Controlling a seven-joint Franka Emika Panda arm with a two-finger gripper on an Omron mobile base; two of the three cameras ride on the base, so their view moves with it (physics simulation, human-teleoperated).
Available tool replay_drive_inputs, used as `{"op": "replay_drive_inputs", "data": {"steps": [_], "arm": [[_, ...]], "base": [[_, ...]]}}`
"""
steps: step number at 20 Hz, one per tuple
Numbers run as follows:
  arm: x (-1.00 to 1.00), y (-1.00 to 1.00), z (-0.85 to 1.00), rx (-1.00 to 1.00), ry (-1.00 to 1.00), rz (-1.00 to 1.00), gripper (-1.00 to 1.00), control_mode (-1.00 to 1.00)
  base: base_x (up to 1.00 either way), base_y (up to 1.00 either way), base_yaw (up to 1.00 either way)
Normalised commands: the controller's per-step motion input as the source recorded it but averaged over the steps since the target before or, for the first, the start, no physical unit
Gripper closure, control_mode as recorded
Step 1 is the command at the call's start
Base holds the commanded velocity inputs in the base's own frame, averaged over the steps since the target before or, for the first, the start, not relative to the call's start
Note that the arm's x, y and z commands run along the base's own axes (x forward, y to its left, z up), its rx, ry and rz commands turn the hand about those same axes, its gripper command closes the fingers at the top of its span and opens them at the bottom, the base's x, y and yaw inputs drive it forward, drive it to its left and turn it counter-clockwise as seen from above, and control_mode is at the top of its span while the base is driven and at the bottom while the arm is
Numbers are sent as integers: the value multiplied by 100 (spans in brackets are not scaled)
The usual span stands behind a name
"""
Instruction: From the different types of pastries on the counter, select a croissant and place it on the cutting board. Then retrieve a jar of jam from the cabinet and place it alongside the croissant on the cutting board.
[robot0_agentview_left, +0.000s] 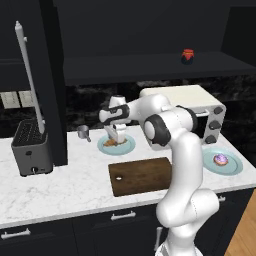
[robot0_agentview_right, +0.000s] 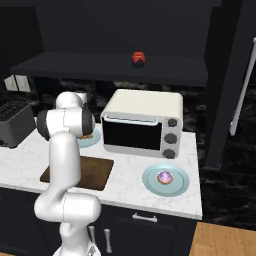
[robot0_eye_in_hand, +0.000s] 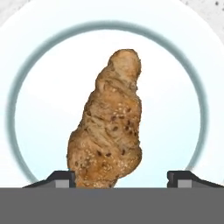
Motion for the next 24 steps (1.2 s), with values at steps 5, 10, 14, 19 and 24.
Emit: {"op": "replay_drive_inputs", "data": {"steps": [5,10,14,19,24], "arm": [[-4,0,-27,0,0,-1,-100,-100],[-10,0,-25,0,0,0,-100,-100],[-1,3,-28,-2,0,0,100,-100],[0,2,-13,-1,0,0,100,-100],[-3,0,29,0,-6,-2,100,-100]], "base": [[0,0,0],[0,0,0],[0,0,0],[0,0,0],[0,0,0]]}}
